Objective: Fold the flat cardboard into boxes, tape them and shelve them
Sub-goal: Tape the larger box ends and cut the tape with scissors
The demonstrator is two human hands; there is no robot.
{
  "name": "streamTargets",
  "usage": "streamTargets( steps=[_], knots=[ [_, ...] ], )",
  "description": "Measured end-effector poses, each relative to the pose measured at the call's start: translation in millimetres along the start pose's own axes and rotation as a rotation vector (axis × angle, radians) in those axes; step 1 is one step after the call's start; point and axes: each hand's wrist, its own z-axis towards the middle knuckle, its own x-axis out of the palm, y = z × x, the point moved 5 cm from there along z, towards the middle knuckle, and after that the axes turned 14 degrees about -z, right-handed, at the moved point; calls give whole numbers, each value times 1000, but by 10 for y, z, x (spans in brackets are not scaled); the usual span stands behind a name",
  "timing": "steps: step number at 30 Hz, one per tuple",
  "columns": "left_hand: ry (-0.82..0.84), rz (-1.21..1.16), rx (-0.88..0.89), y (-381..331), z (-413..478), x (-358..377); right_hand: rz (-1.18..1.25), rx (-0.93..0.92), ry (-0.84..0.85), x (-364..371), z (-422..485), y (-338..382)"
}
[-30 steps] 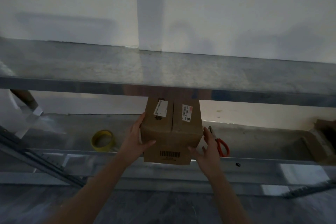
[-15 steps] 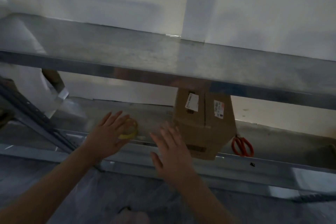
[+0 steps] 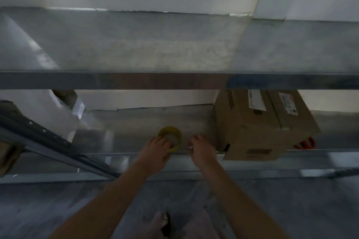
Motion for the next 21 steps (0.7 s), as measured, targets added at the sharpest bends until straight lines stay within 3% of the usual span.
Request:
streamTargets(
  steps=[8,13,17,21],
  knots=[
    [-58,-136,42,103,54,-58,115,-15,-7,-41,-36,-87],
    [-177,-239,141,8,-142,-442,387,4,-30,-365,-293,-49],
    [-247,-306,206,-285,-378,-753,415,-43,-100,-657,-658,-115],
    [-195,-453,288,-789,-511,-907,482,12,-80,-870,-1054,-467]
  ],
)
